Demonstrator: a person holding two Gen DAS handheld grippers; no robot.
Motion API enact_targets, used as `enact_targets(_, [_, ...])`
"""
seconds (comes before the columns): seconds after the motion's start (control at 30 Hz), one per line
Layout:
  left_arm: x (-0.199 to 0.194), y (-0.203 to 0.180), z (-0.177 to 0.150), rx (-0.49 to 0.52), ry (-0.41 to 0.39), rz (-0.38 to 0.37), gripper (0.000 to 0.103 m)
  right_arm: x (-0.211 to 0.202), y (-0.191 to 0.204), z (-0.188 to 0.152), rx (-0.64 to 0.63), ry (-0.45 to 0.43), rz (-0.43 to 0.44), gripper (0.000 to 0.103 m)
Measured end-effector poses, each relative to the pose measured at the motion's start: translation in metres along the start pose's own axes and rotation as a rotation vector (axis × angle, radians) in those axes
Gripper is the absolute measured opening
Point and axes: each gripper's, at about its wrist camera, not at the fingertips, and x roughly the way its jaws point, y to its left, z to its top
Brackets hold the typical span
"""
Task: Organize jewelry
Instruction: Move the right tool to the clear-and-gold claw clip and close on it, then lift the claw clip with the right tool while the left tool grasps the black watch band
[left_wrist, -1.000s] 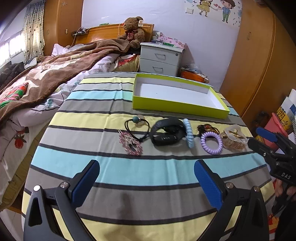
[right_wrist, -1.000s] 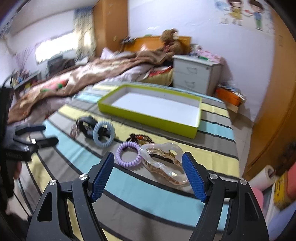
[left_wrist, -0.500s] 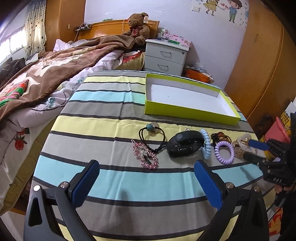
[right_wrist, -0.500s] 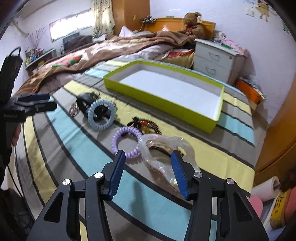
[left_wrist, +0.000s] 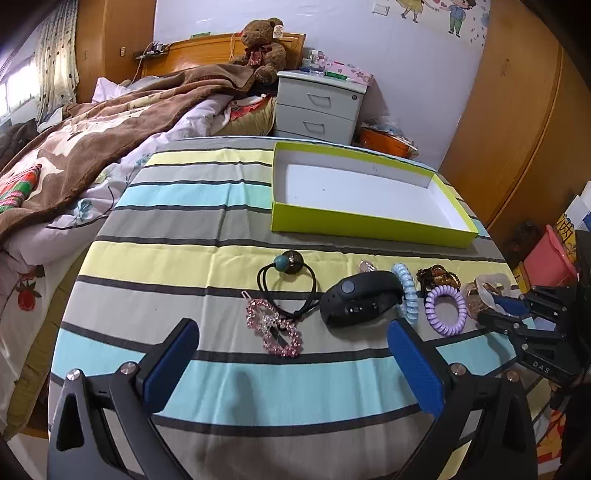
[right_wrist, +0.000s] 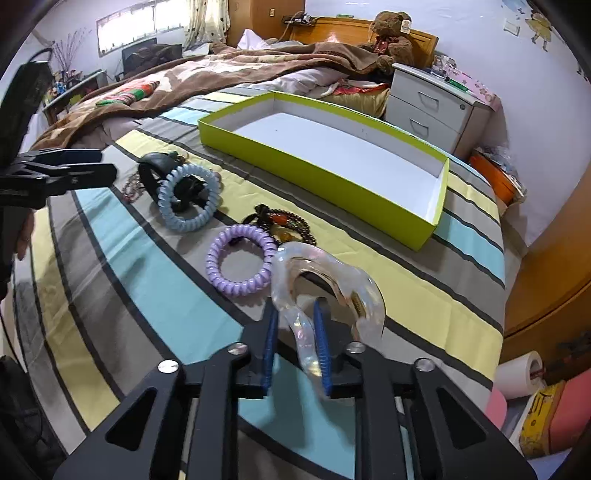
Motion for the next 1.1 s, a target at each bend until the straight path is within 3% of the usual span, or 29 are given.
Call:
enact_targets(0.47, [0.023,-0.016,0.015,0.093,0.022,-0.048,0.093,-0.008,-0.002,-0.006,0.135,-0.027,-0.009,0.012])
enact_targets(0.63, [0.025,-0.022,0.019,0.128,-0.008,-0.069,0.091,-0.007,0.0,-0.008,0.144,-0.03,-0.021,0.012])
enact_targets(0.93, [0.029,-0.038,0.018,0.203,0.009,-0.122,0.067,-0.006,0.001,-0.01,0.168,-0.04,-0.023,0.013])
enact_targets(1.0, [0.028,-0.041,0.017,0.218,0.008,-0.12,0.056,-0.006,0.002,-0.01,0.168,-0.042,-0.025,0.013])
enact_targets(1.1, [0.029,-0.044,0.015,0.229,0.011,-0.117,0.052,-0.006,0.002,-0.01,0.168,-0.043,-0.024,0.013])
